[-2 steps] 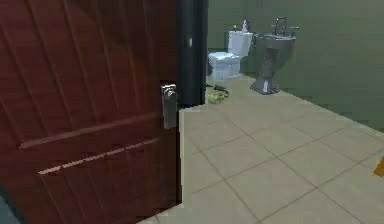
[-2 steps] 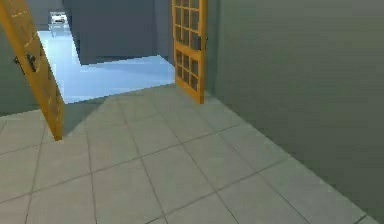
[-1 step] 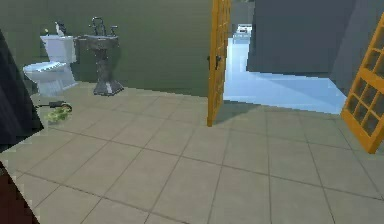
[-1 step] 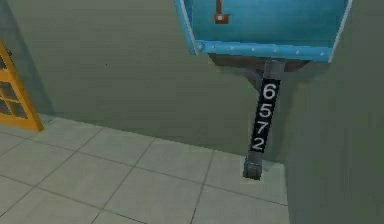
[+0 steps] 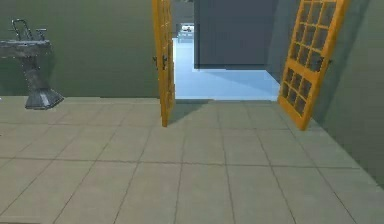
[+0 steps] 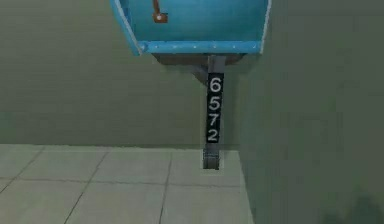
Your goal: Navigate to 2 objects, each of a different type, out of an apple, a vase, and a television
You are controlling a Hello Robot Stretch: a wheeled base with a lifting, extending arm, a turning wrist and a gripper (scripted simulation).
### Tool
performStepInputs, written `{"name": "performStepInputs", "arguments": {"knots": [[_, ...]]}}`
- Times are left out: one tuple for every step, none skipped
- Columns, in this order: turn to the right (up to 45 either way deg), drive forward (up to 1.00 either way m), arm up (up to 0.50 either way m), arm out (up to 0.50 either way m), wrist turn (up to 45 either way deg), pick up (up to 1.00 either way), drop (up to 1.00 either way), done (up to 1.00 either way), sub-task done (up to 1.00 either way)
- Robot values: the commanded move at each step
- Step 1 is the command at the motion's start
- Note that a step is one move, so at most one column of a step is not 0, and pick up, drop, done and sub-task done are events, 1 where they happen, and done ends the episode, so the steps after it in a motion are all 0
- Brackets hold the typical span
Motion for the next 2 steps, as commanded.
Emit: {"name": "performStepInputs", "arguments": {"knots": [[0.0,0.20,0.00,0.00,0.0,0.00,0.00,0.00,0.00],[-45.0,0.00,0.00,0.00,0.0,0.00,0.00,0.00,0.00]]}}
